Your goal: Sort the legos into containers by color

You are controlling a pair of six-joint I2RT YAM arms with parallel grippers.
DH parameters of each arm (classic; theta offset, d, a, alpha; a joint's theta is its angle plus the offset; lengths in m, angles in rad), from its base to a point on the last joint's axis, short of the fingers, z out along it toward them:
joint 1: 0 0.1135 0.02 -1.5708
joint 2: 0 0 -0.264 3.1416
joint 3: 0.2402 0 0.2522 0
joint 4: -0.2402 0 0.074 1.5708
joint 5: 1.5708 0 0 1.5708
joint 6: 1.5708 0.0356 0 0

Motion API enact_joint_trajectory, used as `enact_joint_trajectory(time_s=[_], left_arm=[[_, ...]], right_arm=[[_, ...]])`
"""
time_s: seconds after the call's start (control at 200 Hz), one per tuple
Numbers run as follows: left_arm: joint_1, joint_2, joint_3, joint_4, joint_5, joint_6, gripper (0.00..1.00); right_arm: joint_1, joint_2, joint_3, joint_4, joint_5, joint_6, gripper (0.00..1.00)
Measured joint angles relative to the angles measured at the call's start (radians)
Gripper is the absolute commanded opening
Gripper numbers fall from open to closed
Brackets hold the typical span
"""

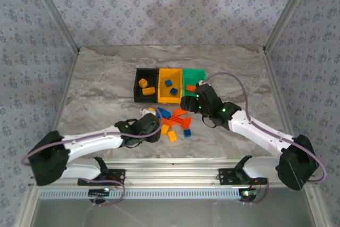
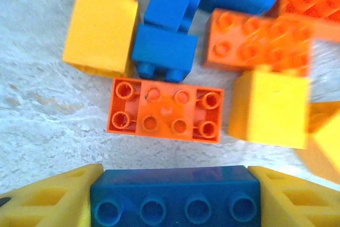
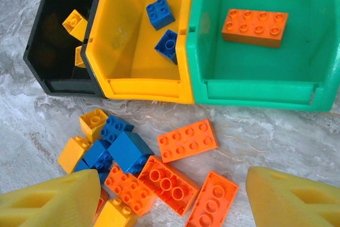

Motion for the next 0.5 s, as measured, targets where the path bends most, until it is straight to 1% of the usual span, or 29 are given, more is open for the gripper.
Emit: enact_joint_trajectory(time_s=[0.09, 0.19, 0.255, 0.33, 0.5], left_arm=[[0.010, -0.038, 0.065, -0.029, 0.000, 0.003, 0.54], [0.065, 0.008, 0.182, -0.026, 0.025, 0.023, 0.54], [0.117, 0.083, 0.274, -0.008, 0.036, 0.040, 0.54], [0.159, 0.209, 0.400, 0.017, 0.043, 0.068, 0.54], [0.192, 0.492, 0.673, 0.050, 0.045, 0.125, 0.54]], right_arm=[[-0.008, -0.020, -0.027, 0.000, 0.000, 0.006, 0.75], [-0.018, -0.047, -0.060, -0.001, 0.004, 0.016, 0.75], [-0.027, -0.066, -0.084, -0.001, 0.006, 0.023, 0.75], [-0.038, -0.091, -0.115, -0.004, 0.008, 0.030, 0.75], [-0.047, -0.156, -0.190, -0.029, 0.013, 0.049, 0.75]])
